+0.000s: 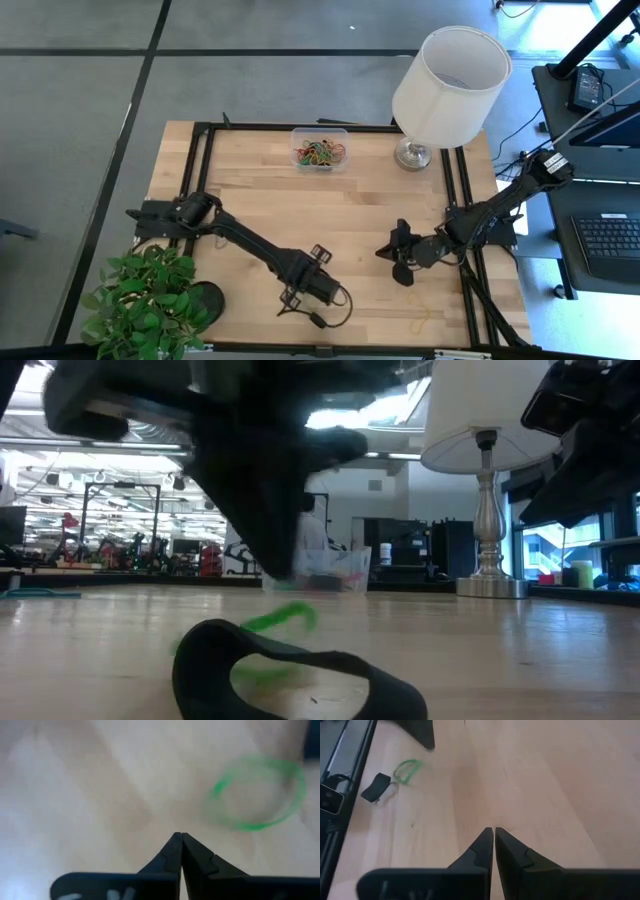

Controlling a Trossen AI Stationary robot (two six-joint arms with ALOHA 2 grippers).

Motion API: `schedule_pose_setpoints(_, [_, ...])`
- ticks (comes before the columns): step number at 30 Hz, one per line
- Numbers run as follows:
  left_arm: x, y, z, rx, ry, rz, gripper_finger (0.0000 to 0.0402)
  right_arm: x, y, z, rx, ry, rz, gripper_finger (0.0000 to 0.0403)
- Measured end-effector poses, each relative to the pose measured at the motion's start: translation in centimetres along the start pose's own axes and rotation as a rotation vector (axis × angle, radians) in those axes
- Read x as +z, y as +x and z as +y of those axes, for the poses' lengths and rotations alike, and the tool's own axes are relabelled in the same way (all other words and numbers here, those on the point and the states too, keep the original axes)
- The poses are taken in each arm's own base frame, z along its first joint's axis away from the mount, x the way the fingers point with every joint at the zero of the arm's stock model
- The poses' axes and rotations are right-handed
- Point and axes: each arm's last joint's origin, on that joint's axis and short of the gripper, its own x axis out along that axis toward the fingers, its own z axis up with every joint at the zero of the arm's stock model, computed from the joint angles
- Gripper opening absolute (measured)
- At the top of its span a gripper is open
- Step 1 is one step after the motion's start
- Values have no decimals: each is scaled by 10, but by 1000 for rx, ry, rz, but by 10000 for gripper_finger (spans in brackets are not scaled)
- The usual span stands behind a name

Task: Pick and place rubber bands into bin
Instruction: Put the green rubber band into the transparent bin

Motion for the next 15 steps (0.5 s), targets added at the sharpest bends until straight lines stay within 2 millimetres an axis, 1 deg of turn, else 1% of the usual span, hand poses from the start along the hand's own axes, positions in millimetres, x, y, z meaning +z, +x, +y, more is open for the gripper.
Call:
schedule_pose_setpoints(1, [-3,-3,2,12,-1,23,1,0,0,0,-2,-6,2,23])
schedule_pose_setpoints(4, [-8,-3,6,18,-40,68,1,0,0,0,-2,-23,0,23])
schedule_pose_setpoints(8, [-9,-4,16,24,-69,64,1,0,0,0,-3,-24,1,23])
schedule_pose_setpoints(10, [-8,-3,19,19,-88,43,2,0,0,0,-5,-26,3,23])
schedule_pose_setpoints(13, [-1,-3,20,-17,-137,-31,2,0,0,0,-5,-25,3,23])
schedule_pose_setpoints(15, [3,-4,18,-42,-123,-77,5,0,0,0,-5,-21,3,23])
